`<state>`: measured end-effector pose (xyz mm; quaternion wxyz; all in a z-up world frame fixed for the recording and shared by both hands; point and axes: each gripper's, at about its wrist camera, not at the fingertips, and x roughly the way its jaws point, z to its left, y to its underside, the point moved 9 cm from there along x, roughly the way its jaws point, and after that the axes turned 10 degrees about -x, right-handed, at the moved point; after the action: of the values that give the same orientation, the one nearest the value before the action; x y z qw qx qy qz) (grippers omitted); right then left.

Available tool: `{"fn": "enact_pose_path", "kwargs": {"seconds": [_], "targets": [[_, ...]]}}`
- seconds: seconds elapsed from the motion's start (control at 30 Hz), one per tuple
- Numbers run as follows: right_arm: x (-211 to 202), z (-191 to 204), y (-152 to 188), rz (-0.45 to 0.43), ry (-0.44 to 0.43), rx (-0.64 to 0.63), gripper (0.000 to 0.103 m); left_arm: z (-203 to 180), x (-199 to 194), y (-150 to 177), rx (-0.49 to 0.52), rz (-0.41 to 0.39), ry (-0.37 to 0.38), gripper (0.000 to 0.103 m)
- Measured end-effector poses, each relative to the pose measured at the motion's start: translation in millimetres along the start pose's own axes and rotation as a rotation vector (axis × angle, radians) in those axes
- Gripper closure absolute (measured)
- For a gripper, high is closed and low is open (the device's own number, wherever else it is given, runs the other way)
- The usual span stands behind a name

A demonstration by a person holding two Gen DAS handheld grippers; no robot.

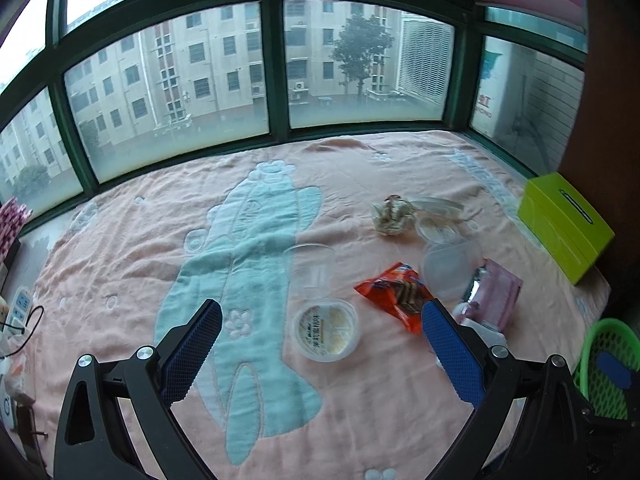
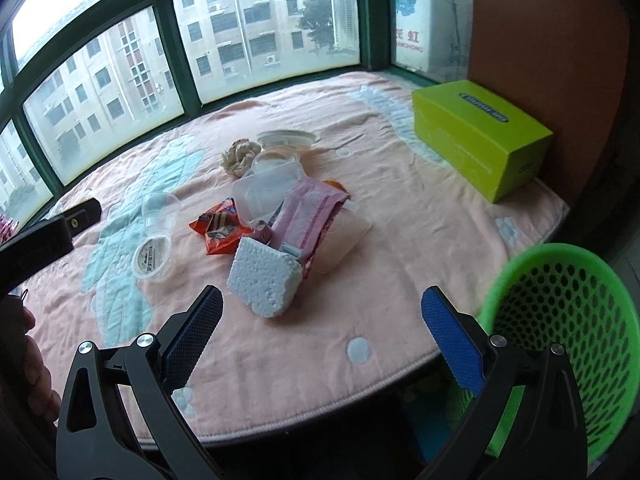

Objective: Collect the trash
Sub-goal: 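Reach the right gripper to the white foam block and close on it, then drop the foam block into the green basket with the right gripper while the left drops the yogurt cup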

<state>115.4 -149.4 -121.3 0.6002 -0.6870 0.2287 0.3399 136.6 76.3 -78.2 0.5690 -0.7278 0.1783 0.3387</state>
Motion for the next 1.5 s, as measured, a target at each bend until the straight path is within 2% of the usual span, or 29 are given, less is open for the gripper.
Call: {"fn": "enact_pose_path", "kwargs": {"seconds": [0.4,0.67,0.77,0.97,1.27,1.5], "targets": [[54.5,33.9,2.0,0.089,-0.050,0.033,0.005,42.4,24.4,2.4,-0.060,0.040,-0.043,0.006],[87.3,40.4,1.6,0.146,-0.035,0.102,0.012,69.2,39.4,7.8,-0.093,0.077,-0.048,0.006],[99.2,38.2,2.8,0.169,-0.010,0.128,0.018,73.5,45.3,11.6,-0.093,0.098,-0.039,0.006],[107.9,34.7,7.1,0.184,0.000,0.147,0.034,66.2,57.1,12.0,-0.074,0.120,-0.011,0.006],[92.1,28.6,6.3,0.157,-0.004,0.136,0.034,37.2,86.3,21.7,-0.037,0.198,0.066,0.006],[69.7,21.3,11.1,0.138,-0.022,0.123,0.034,19.1,108.4,41.5,0.019,0.246,0.069,0.006]]}}
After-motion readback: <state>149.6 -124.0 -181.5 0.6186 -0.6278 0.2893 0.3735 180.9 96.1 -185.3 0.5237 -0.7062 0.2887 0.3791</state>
